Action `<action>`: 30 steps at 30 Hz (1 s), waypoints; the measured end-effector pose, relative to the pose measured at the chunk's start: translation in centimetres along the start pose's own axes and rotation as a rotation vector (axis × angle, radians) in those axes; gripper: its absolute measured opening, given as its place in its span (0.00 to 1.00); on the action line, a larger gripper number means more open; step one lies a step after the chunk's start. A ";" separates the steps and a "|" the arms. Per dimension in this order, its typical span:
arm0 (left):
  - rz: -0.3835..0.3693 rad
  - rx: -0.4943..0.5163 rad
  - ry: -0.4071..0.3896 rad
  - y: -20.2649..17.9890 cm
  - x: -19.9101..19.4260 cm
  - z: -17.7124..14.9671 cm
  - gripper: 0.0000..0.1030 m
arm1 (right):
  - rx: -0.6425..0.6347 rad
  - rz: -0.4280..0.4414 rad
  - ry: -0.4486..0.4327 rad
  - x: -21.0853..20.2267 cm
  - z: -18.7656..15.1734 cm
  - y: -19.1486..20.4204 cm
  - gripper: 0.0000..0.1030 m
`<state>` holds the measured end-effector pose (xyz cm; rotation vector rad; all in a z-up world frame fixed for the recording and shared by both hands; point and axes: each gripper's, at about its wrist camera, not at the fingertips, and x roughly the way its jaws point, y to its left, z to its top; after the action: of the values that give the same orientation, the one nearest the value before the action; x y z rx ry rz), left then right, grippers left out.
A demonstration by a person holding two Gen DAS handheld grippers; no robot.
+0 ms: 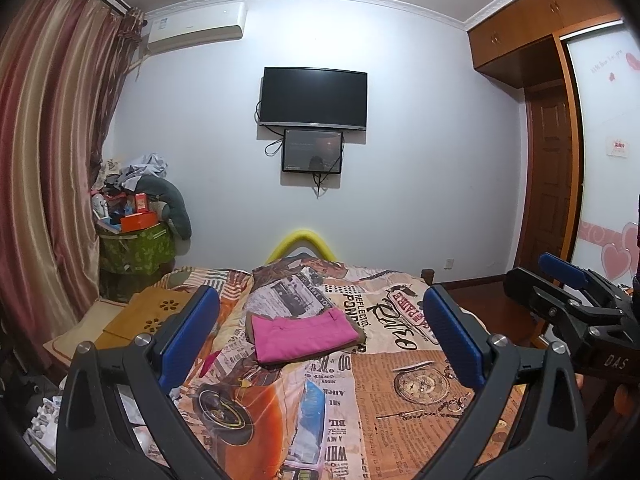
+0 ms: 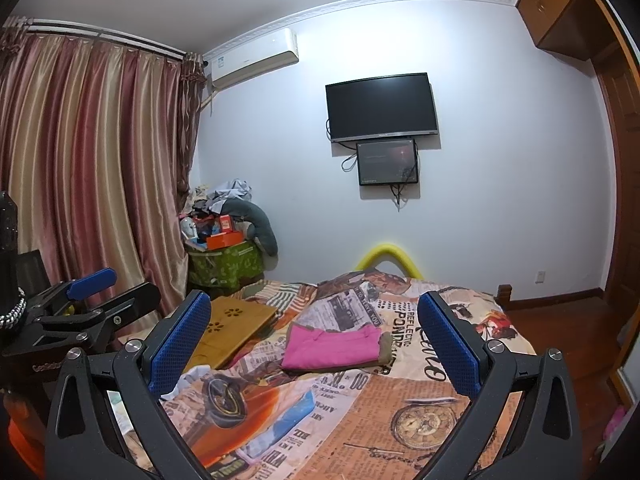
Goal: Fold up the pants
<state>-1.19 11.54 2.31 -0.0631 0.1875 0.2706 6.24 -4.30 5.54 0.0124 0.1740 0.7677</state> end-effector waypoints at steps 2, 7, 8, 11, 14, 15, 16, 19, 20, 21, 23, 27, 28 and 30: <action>-0.002 -0.002 0.001 -0.1 0.0 -0.1 1.00 | 0.001 -0.001 -0.001 -0.1 0.0 -0.1 1.00; -0.013 -0.003 0.008 0.0 0.2 -0.1 1.00 | 0.002 -0.005 0.000 -0.1 0.0 -0.2 1.00; -0.017 -0.001 0.012 0.0 0.2 -0.1 1.00 | 0.002 -0.005 0.001 -0.1 0.0 -0.3 1.00; -0.018 0.003 0.013 -0.1 0.3 -0.1 1.00 | 0.006 -0.004 0.000 0.0 0.1 -0.4 1.00; -0.018 0.009 0.012 -0.2 0.3 -0.1 1.00 | 0.008 -0.004 0.001 0.0 0.0 -0.5 1.00; -0.021 0.009 0.014 -0.1 0.3 -0.1 1.00 | 0.007 -0.005 0.001 0.0 0.0 -0.5 1.00; -0.023 0.009 0.014 -0.1 0.3 -0.1 1.00 | 0.006 -0.006 0.001 0.0 0.0 -0.5 1.00; -0.027 0.011 0.014 -0.1 0.3 -0.1 1.00 | 0.007 -0.007 0.000 -0.1 0.0 -0.5 1.00; -0.028 0.013 0.015 -0.1 0.3 -0.1 1.00 | 0.007 -0.009 -0.001 -0.1 0.0 -0.6 1.00; -0.032 0.014 0.016 -0.1 0.3 -0.2 1.00 | 0.007 -0.009 -0.001 -0.1 0.0 -0.6 1.00; -0.035 0.016 0.016 -0.1 0.2 -0.2 1.00 | 0.009 -0.010 0.000 -0.1 0.0 -0.7 1.00; -0.042 0.013 0.023 0.0 0.3 -0.2 1.00 | 0.009 -0.013 0.000 -0.1 -0.1 -0.7 1.00; -0.044 0.012 0.025 0.0 0.3 -0.2 1.00 | 0.011 -0.013 0.000 -0.1 -0.1 -0.7 1.00; -0.043 0.009 0.026 0.2 0.4 -0.3 1.00 | 0.014 -0.015 0.001 -0.1 -0.1 -0.7 1.00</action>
<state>-0.94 11.79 1.96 -0.0620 0.2134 0.2263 6.64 -4.91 5.40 0.0236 0.1803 0.7520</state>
